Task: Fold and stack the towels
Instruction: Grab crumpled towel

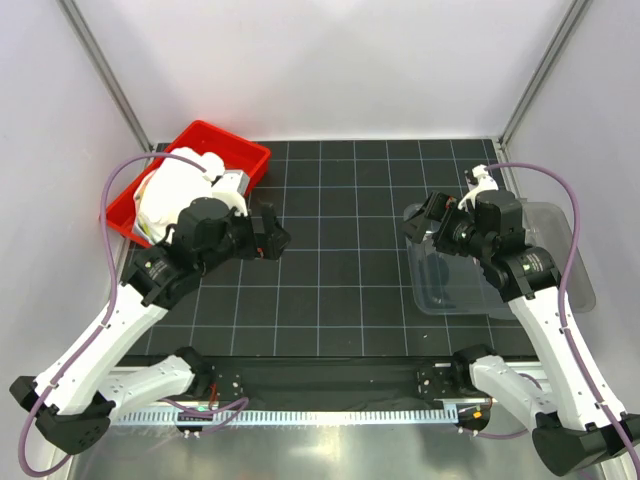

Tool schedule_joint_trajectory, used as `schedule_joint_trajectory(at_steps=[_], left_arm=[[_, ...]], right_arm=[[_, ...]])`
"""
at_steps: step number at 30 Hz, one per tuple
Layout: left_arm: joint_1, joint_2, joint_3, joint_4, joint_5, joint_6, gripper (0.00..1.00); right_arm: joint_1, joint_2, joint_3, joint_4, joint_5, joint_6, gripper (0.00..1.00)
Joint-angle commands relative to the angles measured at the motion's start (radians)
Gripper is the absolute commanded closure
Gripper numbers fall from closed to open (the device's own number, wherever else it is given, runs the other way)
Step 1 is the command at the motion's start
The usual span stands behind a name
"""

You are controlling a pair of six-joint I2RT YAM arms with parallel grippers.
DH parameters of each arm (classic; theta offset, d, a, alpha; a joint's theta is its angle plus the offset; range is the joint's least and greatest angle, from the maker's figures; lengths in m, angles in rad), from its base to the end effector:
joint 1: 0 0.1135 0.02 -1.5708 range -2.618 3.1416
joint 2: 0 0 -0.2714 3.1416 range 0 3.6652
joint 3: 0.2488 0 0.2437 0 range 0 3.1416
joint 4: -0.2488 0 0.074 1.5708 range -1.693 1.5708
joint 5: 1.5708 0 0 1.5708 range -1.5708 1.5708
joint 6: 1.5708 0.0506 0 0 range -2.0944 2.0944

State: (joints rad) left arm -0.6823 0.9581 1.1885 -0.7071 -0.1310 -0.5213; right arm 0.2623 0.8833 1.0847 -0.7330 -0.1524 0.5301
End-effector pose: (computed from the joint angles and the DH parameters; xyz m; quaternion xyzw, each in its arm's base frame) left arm 0.1520 -0.1150 0.3909 0.0346 0.8522 -0.2478 0.4595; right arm 0.1661 0.0526 0.3664 0.0781 0.8628 0.2520 0.4312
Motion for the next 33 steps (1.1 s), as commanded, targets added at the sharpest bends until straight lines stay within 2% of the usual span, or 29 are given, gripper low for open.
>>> schedule_joint_trajectory(at_steps=[1, 6, 11, 13, 14, 16, 20, 21, 22, 24, 25, 28, 30, 31, 33], left_arm=[[0.001, 0.001, -0.003, 0.044, -0.01, -0.008, 0.0], [0.001, 0.021, 0.014, 0.012, -0.062, -0.04, 0.0], [0.035, 0.108, 0.081, -0.001, -0.238, -0.031, 0.0], [0.172, 0.171, 0.141, -0.055, -0.245, -0.031, 0.02], [0.294, 0.226, 0.198, -0.072, -0.231, -0.057, 0.03], [0.399, 0.269, 0.246, -0.086, -0.22, -0.085, 0.04], [0.526, 0.353, 0.267, 0.032, -0.394, -0.062, 0.03], [0.558, 0.413, 0.275, 0.035, -0.401, -0.065, 0.03], [0.626, 0.447, 0.287, 0.005, -0.392, -0.086, 0.06], [0.678, 0.534, 0.301, -0.023, -0.308, -0.114, 0.09], [0.74, 0.554, 0.289, 0.013, -0.273, -0.12, 0.13], [0.744, 0.657, 0.29, 0.063, -0.306, -0.072, 0.17], [0.745, 0.717, 0.368, -0.022, -0.39, -0.065, 0.18], [0.747, 0.773, 0.393, -0.055, -0.476, -0.066, 0.18], [0.764, 0.804, 0.419, -0.104, -0.535, -0.086, 0.17]], right_arm=[[0.006, -0.021, 0.027, 0.018, 0.02, 0.013, 0.0], [0.006, -0.029, 0.03, 0.02, 0.02, 0.011, 0.0], [0.006, -0.047, -0.008, 0.055, -0.01, 0.027, 0.0], [0.005, -0.055, -0.029, 0.07, -0.016, 0.034, 0.0], [0.006, -0.064, -0.043, 0.086, -0.032, 0.039, 0.0], [0.006, -0.087, -0.068, 0.116, -0.071, 0.041, 0.0], [0.006, -0.153, -0.134, 0.246, -0.168, 0.051, 0.01], [0.006, -0.156, -0.143, 0.256, -0.185, 0.048, 0.0], [0.006, -0.158, -0.146, 0.26, -0.199, 0.048, 0.0], [0.005, -0.164, -0.146, 0.267, -0.205, 0.042, 0.01], [0.006, -0.165, -0.147, 0.267, -0.211, 0.041, 0.0], [0.006, -0.164, -0.157, 0.288, -0.219, 0.041, 0.0], [0.012, -0.156, -0.167, 0.316, -0.225, 0.048, 0.0], [0.014, -0.153, -0.167, 0.322, -0.228, 0.05, 0.0], [0.017, -0.147, -0.167, 0.323, -0.23, 0.05, 0.0]])
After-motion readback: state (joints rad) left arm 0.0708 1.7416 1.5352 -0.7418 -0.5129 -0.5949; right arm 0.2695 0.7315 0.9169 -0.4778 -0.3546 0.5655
